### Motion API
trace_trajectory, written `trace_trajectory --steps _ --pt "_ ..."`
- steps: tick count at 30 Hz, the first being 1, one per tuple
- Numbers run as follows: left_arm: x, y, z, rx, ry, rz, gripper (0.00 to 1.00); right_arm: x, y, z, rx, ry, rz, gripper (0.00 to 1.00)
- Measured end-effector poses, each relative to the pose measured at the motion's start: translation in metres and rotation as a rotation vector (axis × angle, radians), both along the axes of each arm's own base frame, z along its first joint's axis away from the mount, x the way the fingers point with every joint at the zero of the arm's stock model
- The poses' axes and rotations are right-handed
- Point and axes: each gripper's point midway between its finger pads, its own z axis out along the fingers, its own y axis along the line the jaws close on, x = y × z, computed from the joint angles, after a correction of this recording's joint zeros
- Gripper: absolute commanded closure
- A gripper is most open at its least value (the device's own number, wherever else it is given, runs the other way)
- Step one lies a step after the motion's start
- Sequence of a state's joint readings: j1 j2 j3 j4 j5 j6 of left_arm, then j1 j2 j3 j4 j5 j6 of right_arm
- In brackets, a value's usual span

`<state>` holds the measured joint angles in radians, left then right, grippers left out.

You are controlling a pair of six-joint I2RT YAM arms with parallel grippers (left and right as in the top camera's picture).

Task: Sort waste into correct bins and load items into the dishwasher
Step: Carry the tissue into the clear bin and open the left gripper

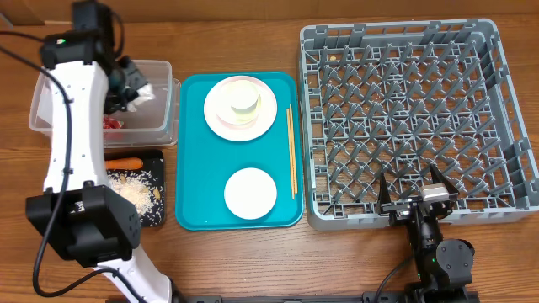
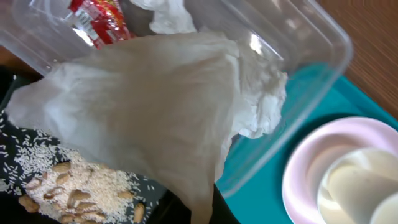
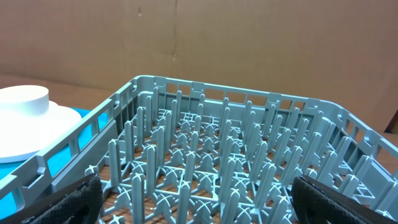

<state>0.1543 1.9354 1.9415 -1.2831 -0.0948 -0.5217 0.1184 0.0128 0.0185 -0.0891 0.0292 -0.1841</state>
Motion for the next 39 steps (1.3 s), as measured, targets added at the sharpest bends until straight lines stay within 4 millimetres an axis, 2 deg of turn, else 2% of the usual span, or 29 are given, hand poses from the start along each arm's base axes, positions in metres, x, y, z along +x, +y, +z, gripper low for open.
trace_trajectory --steps 2,7,10,15,31,39 --pt "-0.003 0.009 -0.010 -0.002 0.014 0.022 0.96 0.000 0.000 0.000 0.000 0.000 0.000 0.00" --pt "0.001 0.012 -0.041 -0.002 0.008 0.027 0.91 0.000 0.000 0.000 0.000 0.001 0.000 0.00" --pt "0.001 0.013 -0.052 -0.003 0.009 0.031 0.81 0.000 0.000 0.000 0.000 0.000 0.000 0.00" --pt "0.003 0.013 -0.054 -0.002 0.003 0.032 0.72 0.000 0.000 0.000 0.000 0.001 0.000 0.00" --pt "0.009 0.013 -0.054 -0.003 -0.024 0.023 0.73 0.000 0.000 0.000 0.000 0.000 0.000 0.00" --pt "-0.012 0.009 -0.061 -0.017 0.067 0.020 0.67 0.000 0.000 0.000 0.000 0.000 -0.001 0.00"
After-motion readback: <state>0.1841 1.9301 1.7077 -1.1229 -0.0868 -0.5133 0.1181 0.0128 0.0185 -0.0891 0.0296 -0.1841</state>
